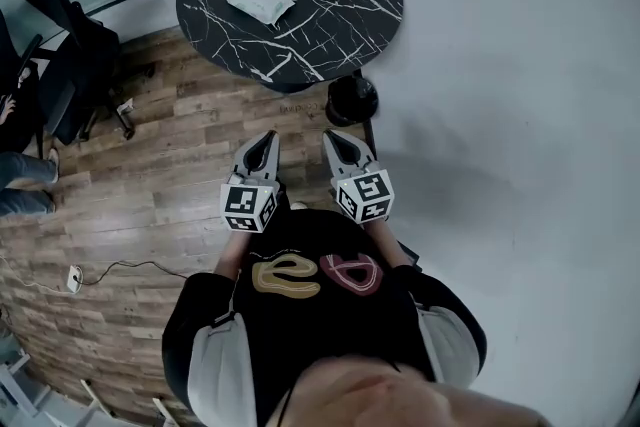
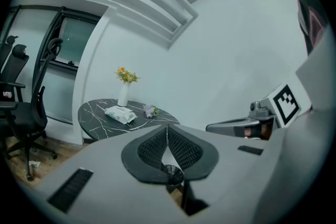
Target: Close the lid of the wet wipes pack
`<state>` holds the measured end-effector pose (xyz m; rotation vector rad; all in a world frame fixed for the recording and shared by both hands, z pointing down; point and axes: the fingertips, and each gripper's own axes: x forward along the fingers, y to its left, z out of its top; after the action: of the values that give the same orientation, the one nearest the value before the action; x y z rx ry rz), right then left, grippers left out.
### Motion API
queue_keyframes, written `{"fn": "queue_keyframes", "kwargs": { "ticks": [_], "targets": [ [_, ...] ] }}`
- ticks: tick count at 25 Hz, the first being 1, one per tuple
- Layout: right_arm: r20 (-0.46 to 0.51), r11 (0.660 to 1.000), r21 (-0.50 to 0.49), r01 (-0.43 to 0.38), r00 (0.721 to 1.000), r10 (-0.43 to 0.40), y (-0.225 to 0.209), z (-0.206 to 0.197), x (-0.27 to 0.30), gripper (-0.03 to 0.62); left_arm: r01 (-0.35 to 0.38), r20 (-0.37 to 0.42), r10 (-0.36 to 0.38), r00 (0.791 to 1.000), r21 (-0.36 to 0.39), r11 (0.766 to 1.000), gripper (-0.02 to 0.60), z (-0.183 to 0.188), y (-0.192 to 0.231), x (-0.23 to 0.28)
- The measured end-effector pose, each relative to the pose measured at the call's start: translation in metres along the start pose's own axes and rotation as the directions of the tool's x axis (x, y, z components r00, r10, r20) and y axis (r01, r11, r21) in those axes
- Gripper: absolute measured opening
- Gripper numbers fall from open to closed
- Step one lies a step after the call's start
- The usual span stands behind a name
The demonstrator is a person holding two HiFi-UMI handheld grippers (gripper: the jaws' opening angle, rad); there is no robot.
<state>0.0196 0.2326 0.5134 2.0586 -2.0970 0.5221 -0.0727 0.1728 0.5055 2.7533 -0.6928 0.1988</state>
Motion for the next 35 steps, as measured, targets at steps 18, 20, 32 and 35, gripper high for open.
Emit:
{"fn": "queue_keyframes", "kwargs": {
  "ticks": [18,20,32,35],
  "targets": [
    [-0.049,0.984,0.174,0.043,0.998,-0.035,-0.025,0.044,0.152,0.014,0.048,-0.037,-0.047,0.998,0.030,0.998,0.021,0.053,0.136,0.096],
    [-0.049,0.981,0.188,0.056,0.998,-0.047,-0.027,0.049,0.168,0.014,0.055,-0.050,-0.053,0.997,0.037,0.998,0.021,0.055,0.151,0.104],
    [-0.045,0.967,0.215,0.135,0.991,-0.128,-0.032,0.065,0.218,0.012,0.133,-0.084,-0.129,0.988,0.044,0.990,0.021,0.068,0.193,0.136],
    [-0.052,0.966,0.218,0.141,0.990,-0.133,-0.035,0.066,0.224,0.014,0.138,-0.095,-0.134,0.986,0.038,0.990,0.021,0.067,0.198,0.139]
  ]
}}
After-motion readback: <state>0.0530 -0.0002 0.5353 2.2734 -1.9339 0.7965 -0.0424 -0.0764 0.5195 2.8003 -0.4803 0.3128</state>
